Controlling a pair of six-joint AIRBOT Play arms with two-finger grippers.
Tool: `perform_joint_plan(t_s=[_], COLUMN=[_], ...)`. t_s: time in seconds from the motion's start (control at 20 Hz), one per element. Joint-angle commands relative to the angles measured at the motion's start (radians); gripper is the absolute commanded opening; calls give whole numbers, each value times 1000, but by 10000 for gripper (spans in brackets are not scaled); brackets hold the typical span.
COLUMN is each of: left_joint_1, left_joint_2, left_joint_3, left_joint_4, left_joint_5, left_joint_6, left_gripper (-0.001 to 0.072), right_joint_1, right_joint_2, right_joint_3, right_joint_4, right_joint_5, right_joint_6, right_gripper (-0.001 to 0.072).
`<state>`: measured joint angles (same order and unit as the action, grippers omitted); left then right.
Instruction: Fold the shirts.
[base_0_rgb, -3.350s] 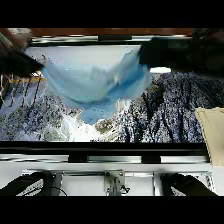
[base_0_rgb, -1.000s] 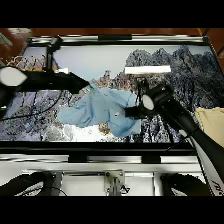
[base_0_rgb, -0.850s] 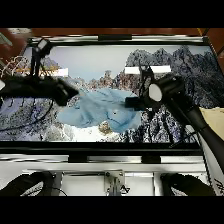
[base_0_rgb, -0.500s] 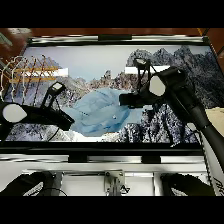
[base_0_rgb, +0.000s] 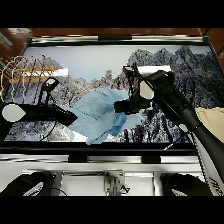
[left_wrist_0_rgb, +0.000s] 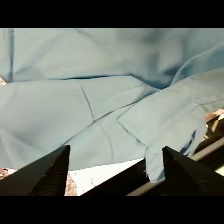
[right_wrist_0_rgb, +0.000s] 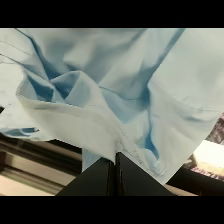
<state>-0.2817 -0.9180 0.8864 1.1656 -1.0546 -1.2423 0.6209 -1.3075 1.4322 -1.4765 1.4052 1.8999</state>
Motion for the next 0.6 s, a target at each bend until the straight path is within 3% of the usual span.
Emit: perform_joint_plan(t_s=[0.0, 0.05, 0.15, 0.2, 0.45, 0.55], left_joint_1=[-63, -93, -151, -172, -230, -235], left_joint_2=[-13, -13, -13, -13, -58, -130], left_joint_3=[-69, -127, -241, -280, -353, -352], left_joint_4=[-47, -47, -48, -48, -60, -67], left_joint_5=[-65, -55, -12, 36, 282, 313], left_joint_6=[-2, -1, -36, -74, -166, -165], left_gripper=[470, 473, 617, 654, 656, 603], right_joint_1=[3, 3, 3, 4, 3, 3], right_joint_2=[-10, -13, -16, -16, -16, -16], right_joint_3=[1, 1, 1, 1, 1, 1], right_joint_4=[-5, -6, -7, -6, -6, -6], right_joint_5=[-3, -3, -3, -2, -3, -2], right_joint_6=[0, 0, 3, 3, 3, 6], right_gripper=[76, 76, 76, 76, 76, 76])
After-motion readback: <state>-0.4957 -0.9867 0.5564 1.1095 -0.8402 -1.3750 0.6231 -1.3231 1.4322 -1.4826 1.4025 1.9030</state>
